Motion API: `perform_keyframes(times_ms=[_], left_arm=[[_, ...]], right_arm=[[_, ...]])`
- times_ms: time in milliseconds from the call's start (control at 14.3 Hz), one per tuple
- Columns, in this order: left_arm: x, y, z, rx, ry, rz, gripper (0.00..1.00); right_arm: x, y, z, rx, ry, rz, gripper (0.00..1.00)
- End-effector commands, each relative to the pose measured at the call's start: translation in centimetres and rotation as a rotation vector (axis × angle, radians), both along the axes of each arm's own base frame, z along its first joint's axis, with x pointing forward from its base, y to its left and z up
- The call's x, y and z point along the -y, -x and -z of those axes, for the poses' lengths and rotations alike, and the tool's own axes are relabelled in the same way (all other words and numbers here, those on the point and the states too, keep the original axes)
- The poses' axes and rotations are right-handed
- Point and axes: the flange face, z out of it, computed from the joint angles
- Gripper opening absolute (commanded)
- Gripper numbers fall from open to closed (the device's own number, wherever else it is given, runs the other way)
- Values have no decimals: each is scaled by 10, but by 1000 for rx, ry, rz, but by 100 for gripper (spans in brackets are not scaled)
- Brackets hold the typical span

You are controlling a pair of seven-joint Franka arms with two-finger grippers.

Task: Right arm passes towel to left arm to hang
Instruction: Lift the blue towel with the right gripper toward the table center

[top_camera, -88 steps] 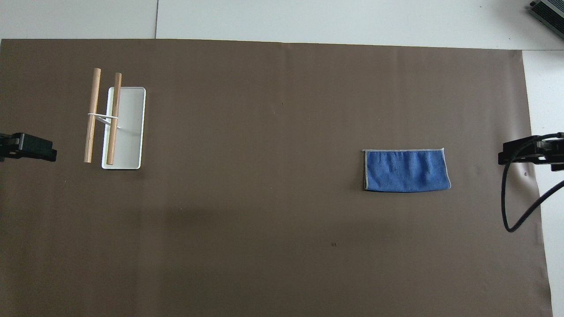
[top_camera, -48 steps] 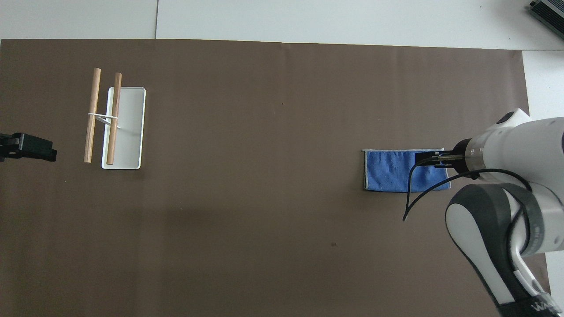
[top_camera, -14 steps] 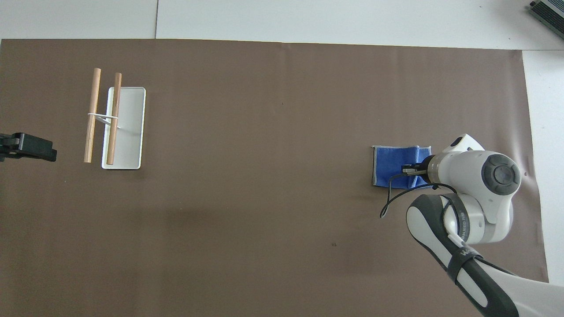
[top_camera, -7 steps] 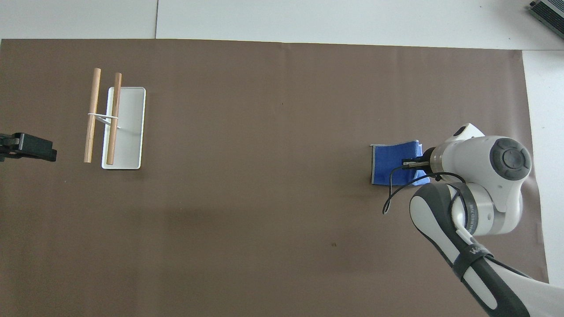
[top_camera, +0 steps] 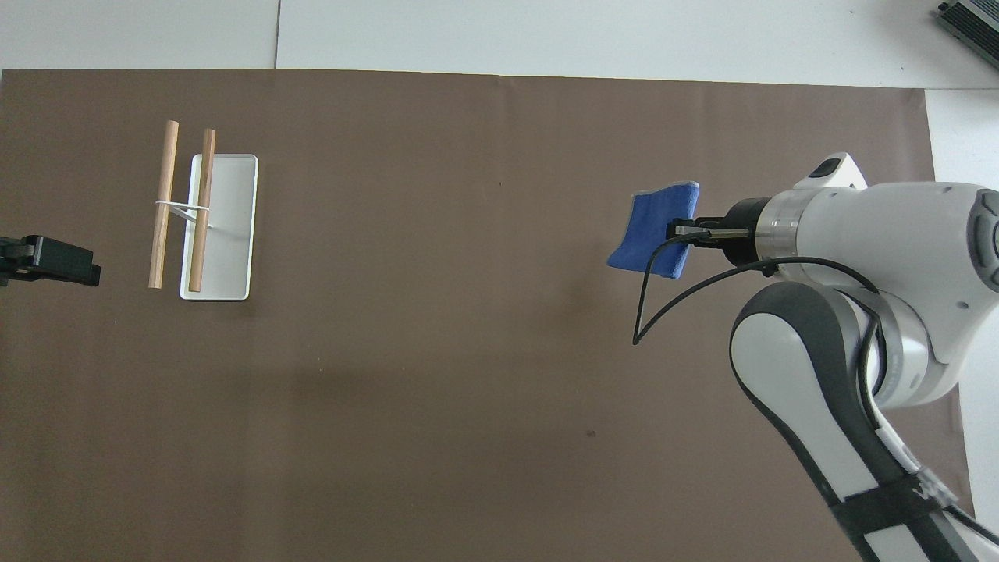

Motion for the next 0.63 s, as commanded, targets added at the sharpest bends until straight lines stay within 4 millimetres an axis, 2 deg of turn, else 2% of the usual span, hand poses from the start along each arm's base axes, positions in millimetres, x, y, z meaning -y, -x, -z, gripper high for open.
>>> perform_keyframes(times_ms=[0, 140, 419, 558], left_arm=[[-2, 5, -3, 1, -13, 7, 100], [-2, 5, -3, 1, -13, 6, 100], [-2, 5, -3, 1, -13, 7, 100], [-2, 5, -3, 1, -13, 7, 100]], right_arm=[[-15, -6, -4, -3, -153, -18, 0], [-21, -4, -7, -7, -261, -9, 0], [-58, 6, 2, -26, -418, -27, 0], [-66, 6, 4, -31, -516, -6, 0]])
